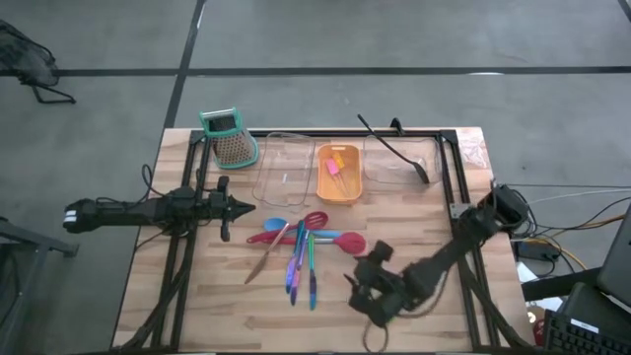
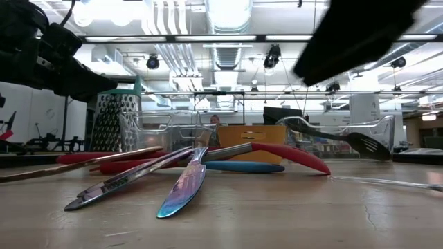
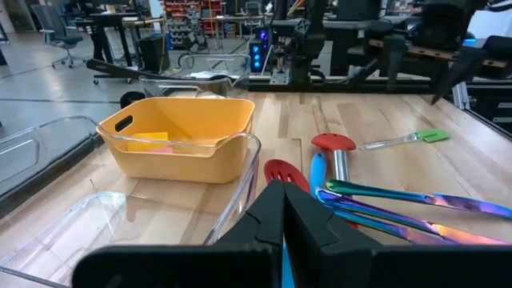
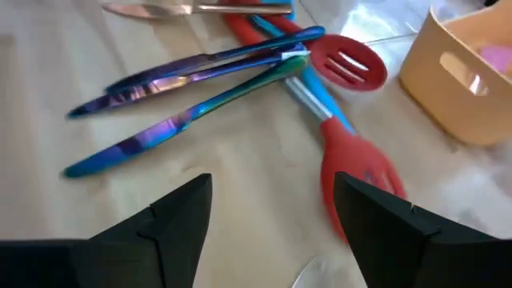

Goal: Pick & Place Kitchen Items
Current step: Put the green spatula into the orange bin

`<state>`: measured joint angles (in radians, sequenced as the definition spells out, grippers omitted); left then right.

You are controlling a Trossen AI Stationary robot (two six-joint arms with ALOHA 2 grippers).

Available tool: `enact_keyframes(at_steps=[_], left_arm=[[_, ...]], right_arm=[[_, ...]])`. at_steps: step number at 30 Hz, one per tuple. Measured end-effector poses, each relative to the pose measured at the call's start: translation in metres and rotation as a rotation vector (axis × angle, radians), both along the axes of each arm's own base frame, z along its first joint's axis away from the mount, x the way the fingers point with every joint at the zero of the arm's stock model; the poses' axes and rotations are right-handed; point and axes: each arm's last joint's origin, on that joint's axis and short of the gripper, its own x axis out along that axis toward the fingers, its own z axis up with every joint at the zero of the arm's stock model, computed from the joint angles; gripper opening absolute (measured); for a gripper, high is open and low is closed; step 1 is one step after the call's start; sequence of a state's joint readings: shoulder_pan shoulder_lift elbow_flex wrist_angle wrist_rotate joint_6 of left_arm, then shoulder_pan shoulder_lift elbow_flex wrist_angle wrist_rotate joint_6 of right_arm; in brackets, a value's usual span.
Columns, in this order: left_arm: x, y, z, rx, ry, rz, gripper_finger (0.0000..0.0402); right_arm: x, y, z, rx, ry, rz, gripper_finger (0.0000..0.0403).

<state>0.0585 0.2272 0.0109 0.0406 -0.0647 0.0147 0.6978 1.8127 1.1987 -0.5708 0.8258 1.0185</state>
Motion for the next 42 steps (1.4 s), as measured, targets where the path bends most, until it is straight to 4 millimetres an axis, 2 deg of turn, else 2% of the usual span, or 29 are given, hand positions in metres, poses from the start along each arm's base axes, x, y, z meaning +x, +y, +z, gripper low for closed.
enact_keyframes(at_steps=[8, 11, 15, 23, 30, 36, 42], left_arm=[[0.000, 0.000, 0.000, 0.000, 0.000, -0.001, 0.0005], [0.000, 0.000, 0.000, 0.000, 0.000, 0.000, 0.0005], [0.000, 0.000, -0.001, 0.000, 0.007, 0.000, 0.0005], [0.000, 0.000, -0.001, 0.000, 0.009, 0.000, 0.0005], [0.000, 0.000, -0.001, 0.000, 0.011, 0.000, 0.0005], [0.000, 0.000, -0.001, -0.001, 0.012, -0.001, 0.0005], [0.000, 0.000, -0.001, -0.001, 0.012, -0.001, 0.0005]], right_arm=[[-0.059, 0.041, -0.023, 0.035, -0.121, 0.022, 0.0244], [-0.075, 0.048, -0.038, 0.044, -0.127, 0.029, 0.0236], [-0.087, 0.051, -0.056, 0.081, -0.140, -0.001, 0.0233], [-0.085, 0.062, -0.095, 0.145, -0.034, -0.030, 0.0248], [-0.073, 0.081, -0.113, 0.102, -0.005, -0.048, 0.0243], [-0.071, 0.086, -0.118, 0.076, 0.035, -0.084, 0.0208], [-0.073, 0.083, -0.119, 0.076, 0.066, -0.092, 0.0134]])
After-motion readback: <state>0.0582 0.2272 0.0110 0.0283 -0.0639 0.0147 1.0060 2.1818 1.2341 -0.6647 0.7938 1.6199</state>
